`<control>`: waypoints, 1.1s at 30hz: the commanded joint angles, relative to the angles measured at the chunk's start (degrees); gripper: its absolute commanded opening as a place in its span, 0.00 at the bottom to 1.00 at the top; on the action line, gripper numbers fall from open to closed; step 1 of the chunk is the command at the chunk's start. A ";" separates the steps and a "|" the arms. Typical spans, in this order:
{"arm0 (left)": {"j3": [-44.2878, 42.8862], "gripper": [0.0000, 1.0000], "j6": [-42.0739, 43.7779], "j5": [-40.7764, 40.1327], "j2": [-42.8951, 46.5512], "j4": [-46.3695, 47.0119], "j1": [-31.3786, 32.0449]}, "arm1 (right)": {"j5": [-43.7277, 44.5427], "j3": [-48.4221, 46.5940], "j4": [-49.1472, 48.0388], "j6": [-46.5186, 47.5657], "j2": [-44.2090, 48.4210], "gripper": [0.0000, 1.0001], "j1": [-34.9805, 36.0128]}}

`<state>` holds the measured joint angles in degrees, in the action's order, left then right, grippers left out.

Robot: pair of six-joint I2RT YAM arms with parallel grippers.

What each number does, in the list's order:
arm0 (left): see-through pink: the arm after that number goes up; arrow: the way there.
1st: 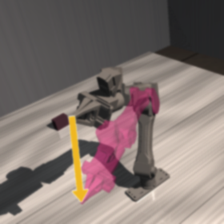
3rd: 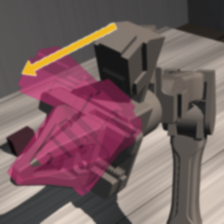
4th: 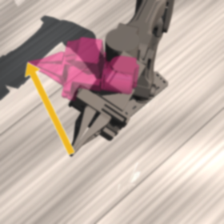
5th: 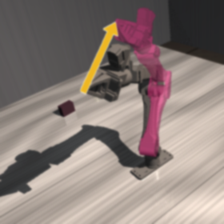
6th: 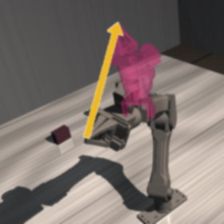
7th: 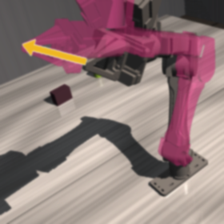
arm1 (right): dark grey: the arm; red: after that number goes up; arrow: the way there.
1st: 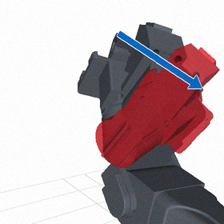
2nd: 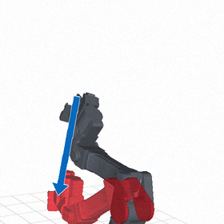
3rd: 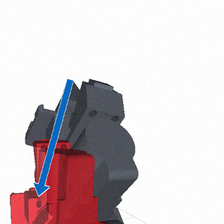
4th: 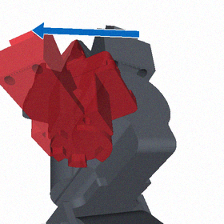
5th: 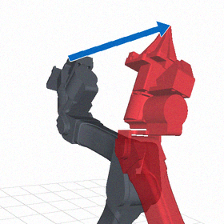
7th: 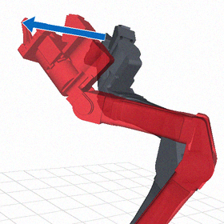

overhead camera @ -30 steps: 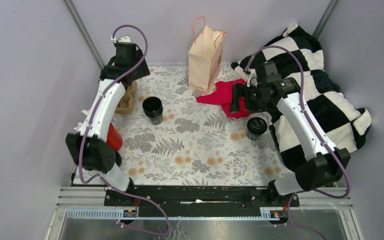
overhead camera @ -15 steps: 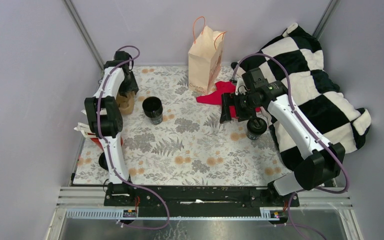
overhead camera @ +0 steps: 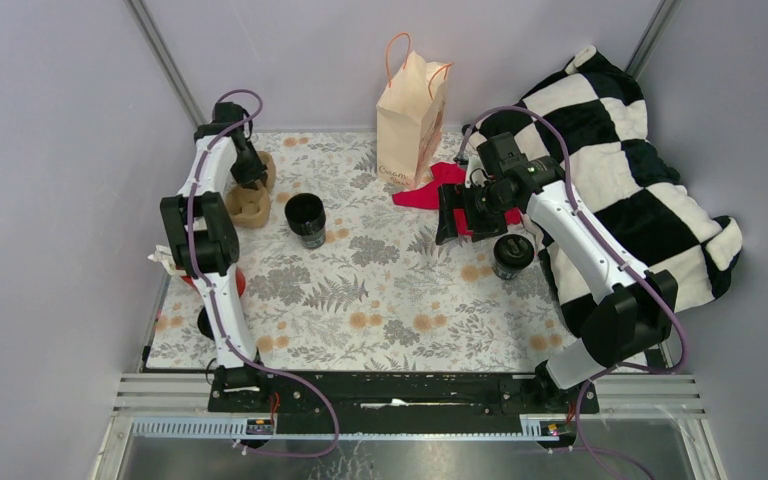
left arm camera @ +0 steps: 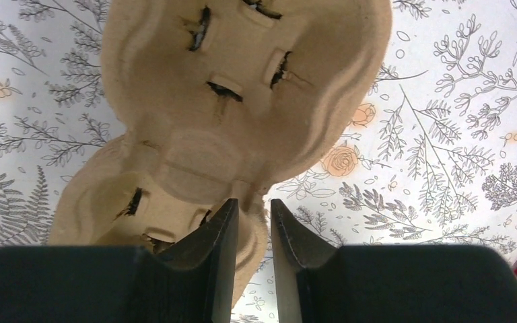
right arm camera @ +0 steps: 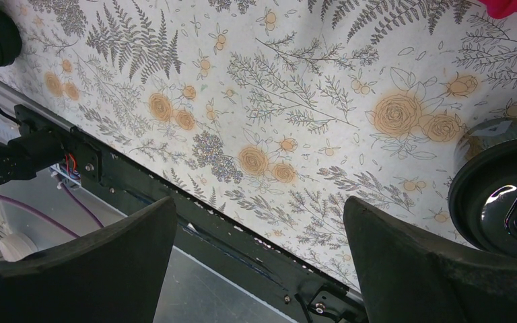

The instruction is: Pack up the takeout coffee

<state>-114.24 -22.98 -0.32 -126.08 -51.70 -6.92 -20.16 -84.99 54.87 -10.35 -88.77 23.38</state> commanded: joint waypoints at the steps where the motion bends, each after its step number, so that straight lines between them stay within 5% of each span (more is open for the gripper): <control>1: 0.55 0.26 0.10 -0.28 2.74 3.10 1.93 | 0.12 -1.77 -0.12 0.58 -0.13 1.00 0.13; 9: 3.06 0.26 1.03 -6.51 5.11 3.80 3.67 | 0.05 -0.86 -0.35 0.76 0.24 1.00 0.18; 21: 2.78 0.05 1.79 -6.81 5.28 3.23 4.19 | 0.13 -0.53 -0.53 0.78 0.78 1.00 0.17; 33: -0.98 0.09 1.38 -9.71 8.07 0.05 4.15 | -0.39 0.10 -0.92 0.57 0.97 1.00 0.17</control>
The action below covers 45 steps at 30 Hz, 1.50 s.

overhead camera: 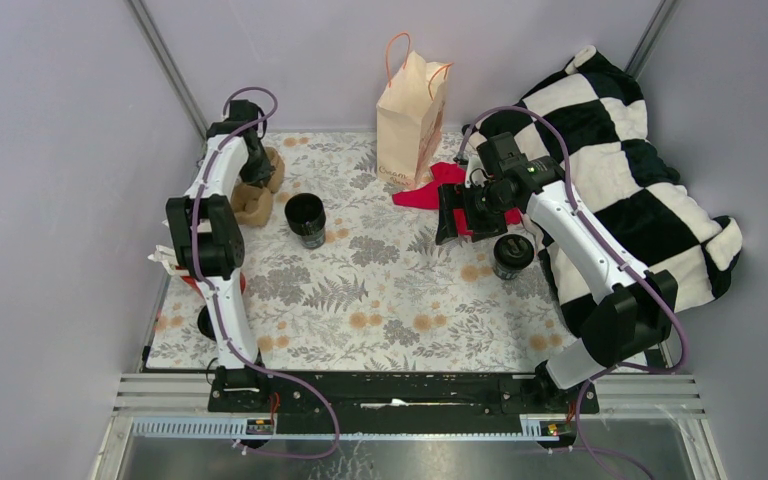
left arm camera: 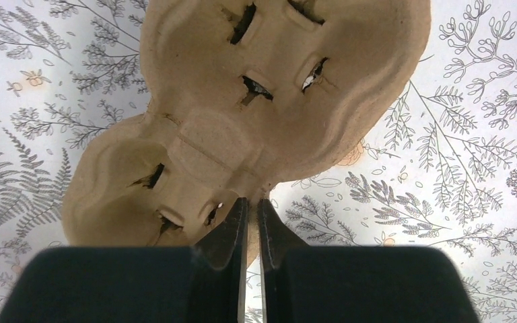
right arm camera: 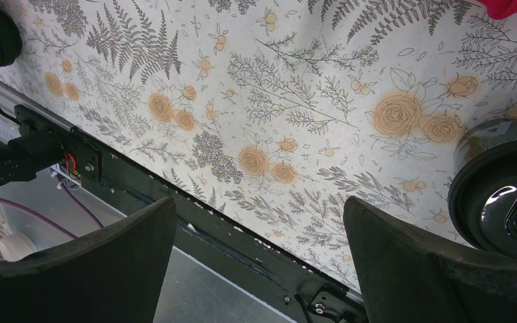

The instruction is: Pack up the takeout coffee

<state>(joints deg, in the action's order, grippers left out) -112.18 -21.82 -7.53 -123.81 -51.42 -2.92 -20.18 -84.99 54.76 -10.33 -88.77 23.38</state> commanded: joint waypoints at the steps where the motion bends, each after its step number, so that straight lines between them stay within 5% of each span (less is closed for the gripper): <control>1: -2.73 0.10 0.28 -2.48 5.79 -0.18 0.16 | -0.46 0.35 -0.99 0.49 1.09 1.00 0.13; 3: -2.89 0.13 0.34 -0.99 5.01 -0.57 0.17 | -0.83 0.76 -1.26 0.40 1.22 1.00 0.14; 7: -2.56 0.39 0.52 3.32 3.91 -1.53 0.19 | -1.16 0.64 -1.24 0.38 1.32 1.00 0.13; 11: 0.97 0.16 2.79 2.53 6.96 -0.89 0.20 | -1.52 1.10 -1.38 0.40 1.70 1.00 0.18; 20: -0.50 0.43 3.60 3.22 4.72 -0.19 0.74 | -2.58 1.41 -1.85 0.13 1.50 1.00 0.15; 36: -2.43 0.24 2.89 0.29 0.21 -0.90 2.45 | -2.01 1.44 -1.68 0.13 1.67 1.00 0.18; 45: -2.92 0.28 3.10 -2.98 0.35 -1.32 2.67 | -2.07 1.84 -1.85 0.22 1.67 1.00 0.17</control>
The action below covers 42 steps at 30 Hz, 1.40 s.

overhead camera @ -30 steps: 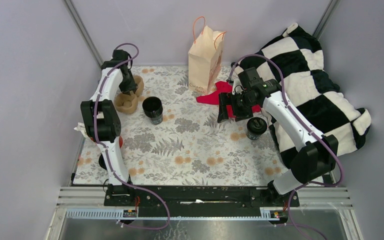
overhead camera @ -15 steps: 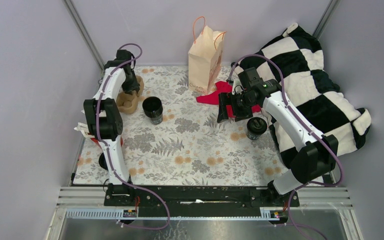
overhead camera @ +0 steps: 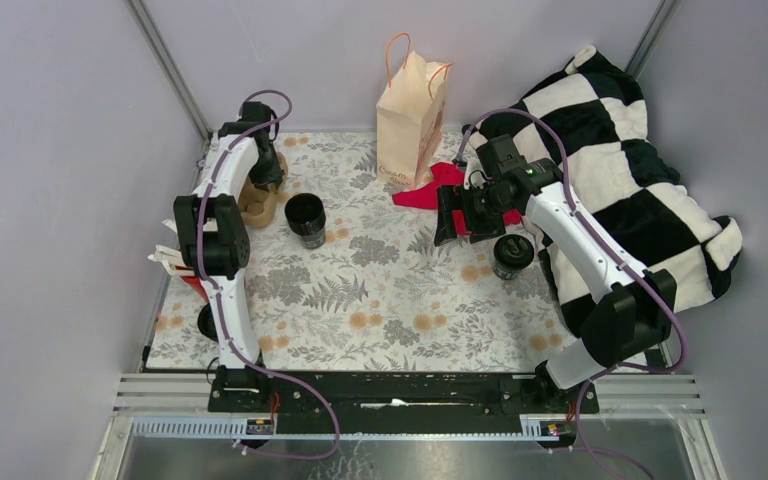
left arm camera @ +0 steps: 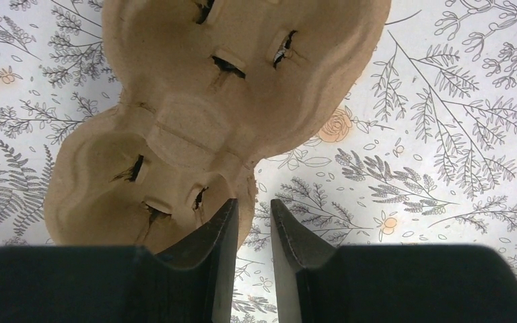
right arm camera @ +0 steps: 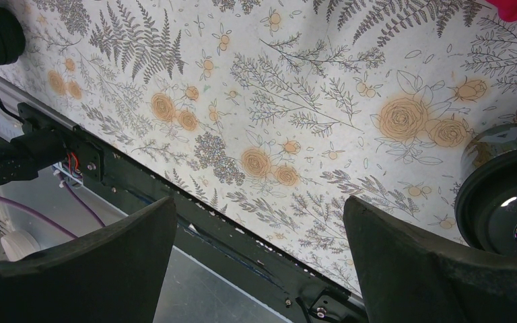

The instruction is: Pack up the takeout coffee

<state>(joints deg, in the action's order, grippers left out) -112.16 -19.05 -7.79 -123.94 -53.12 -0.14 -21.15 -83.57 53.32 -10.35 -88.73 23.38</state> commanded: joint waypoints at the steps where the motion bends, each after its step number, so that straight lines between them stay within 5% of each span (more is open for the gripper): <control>1: -3.08 0.29 0.26 -2.94 0.58 0.39 -0.08 | -1.21 0.50 -0.49 0.26 1.58 1.00 0.18; 17: -3.33 0.27 0.85 -3.89 -1.39 0.28 -0.12 | -1.05 0.38 -0.41 0.37 1.64 1.00 0.16; 31: -3.53 0.01 0.60 -5.00 -0.57 0.30 -0.09 | -1.21 0.30 -0.33 0.33 1.63 1.00 0.13; 42: -6.62 0.00 -1.05 -7.65 1.37 -3.26 -0.12 | -1.53 0.05 -0.43 0.33 1.78 1.00 0.18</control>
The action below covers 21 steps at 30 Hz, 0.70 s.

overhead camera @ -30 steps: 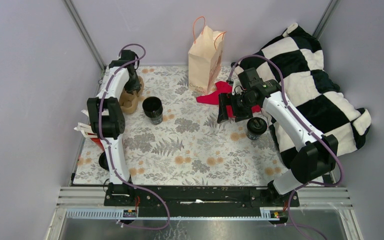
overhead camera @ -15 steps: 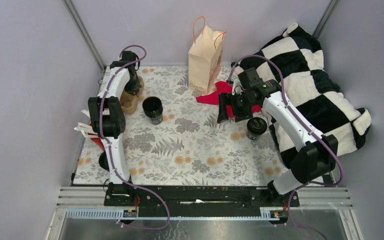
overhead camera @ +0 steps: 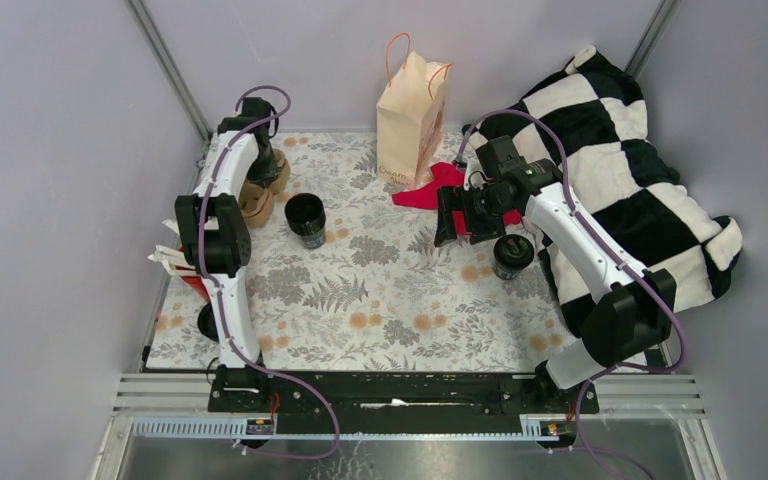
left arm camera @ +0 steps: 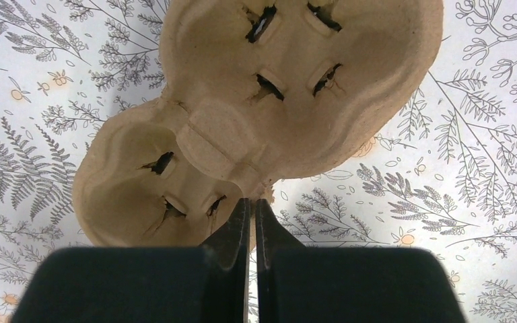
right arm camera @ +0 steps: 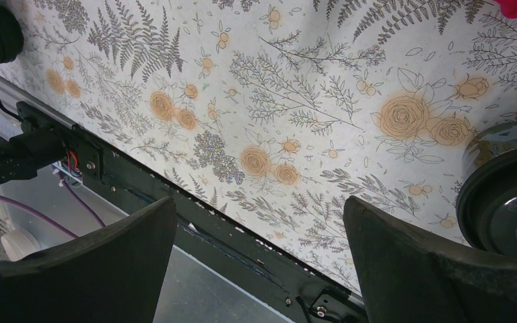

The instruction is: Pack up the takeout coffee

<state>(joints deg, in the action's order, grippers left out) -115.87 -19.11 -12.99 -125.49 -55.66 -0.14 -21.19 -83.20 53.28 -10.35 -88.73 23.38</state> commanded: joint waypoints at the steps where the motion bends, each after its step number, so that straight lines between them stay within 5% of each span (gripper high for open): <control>1: -3.06 0.00 -1.08 -2.52 3.38 -0.88 -0.07 | -1.49 -0.23 -0.52 0.26 1.87 1.00 0.13; 21: -11.80 0.00 -4.89 0.80 9.41 -5.24 -0.08 | -2.28 -1.18 -0.84 -0.05 2.77 1.00 0.17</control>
<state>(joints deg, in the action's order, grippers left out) -122.17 -21.50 -13.52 -122.13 -60.49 -0.14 -22.15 -83.20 53.25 -10.35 -88.23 23.38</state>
